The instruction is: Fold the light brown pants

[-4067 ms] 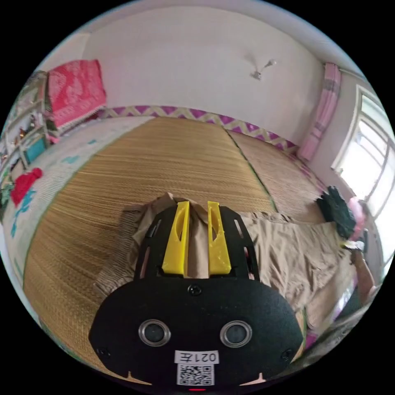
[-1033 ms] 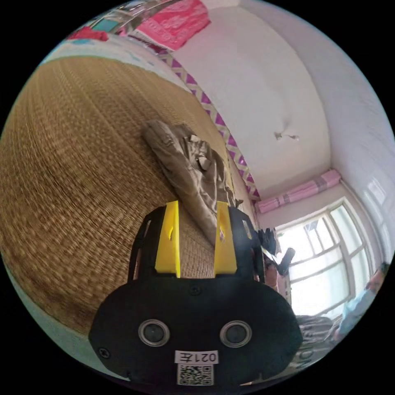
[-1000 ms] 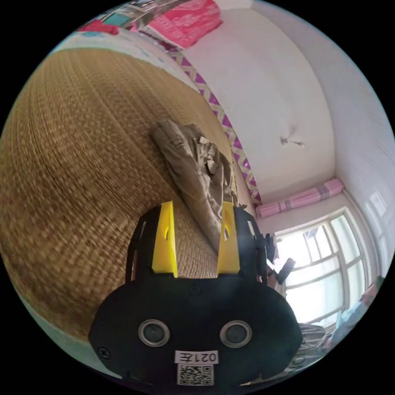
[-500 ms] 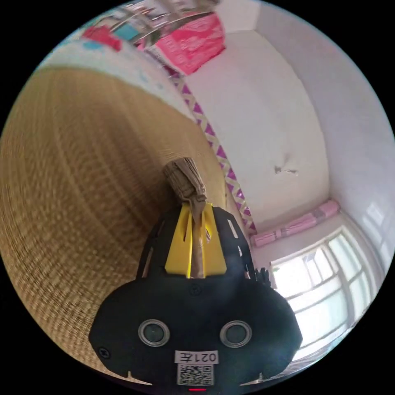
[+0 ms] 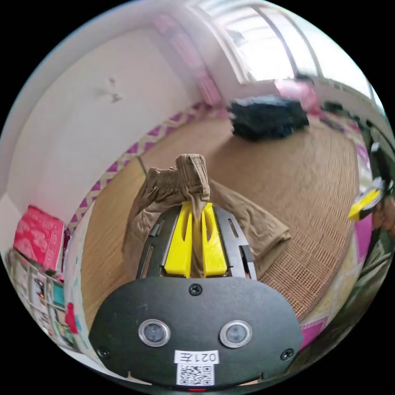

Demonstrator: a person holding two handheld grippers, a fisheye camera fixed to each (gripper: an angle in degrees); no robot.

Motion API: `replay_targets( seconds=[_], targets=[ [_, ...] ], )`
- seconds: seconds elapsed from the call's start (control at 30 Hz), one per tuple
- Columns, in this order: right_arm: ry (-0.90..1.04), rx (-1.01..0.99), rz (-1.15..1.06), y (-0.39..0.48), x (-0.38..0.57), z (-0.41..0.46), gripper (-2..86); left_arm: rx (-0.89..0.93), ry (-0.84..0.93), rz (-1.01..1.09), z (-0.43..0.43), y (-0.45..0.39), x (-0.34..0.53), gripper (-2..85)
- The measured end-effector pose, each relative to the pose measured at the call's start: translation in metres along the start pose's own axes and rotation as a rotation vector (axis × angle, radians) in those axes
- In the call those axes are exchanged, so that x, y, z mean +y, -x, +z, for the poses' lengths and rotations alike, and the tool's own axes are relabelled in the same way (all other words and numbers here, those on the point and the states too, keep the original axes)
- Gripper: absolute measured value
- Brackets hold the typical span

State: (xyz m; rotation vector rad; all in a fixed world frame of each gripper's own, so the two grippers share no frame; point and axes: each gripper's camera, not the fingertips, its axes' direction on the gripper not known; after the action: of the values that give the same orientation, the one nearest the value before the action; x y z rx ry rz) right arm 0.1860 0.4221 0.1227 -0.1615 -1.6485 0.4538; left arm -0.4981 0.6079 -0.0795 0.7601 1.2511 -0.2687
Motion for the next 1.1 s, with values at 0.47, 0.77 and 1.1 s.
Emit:
replay_targets(
  seconds=[0.47,0.77,1.1],
  targets=[
    [0.002,-0.035,-0.059,-0.009,-0.029,-0.007,-0.6,-0.106,-0.055,0.181,0.021,-0.062,-0.034,4.7],
    [0.016,-0.008,-0.347,0.046,-0.162,0.044,0.0,0.448,-0.315,0.015,-0.033,0.034,0.007,8.7],
    [0.360,0.438,-0.566,0.069,-0.216,0.171,-0.8,0.171,-0.004,-0.548,0.053,0.243,0.148,5.3]
  ],
)
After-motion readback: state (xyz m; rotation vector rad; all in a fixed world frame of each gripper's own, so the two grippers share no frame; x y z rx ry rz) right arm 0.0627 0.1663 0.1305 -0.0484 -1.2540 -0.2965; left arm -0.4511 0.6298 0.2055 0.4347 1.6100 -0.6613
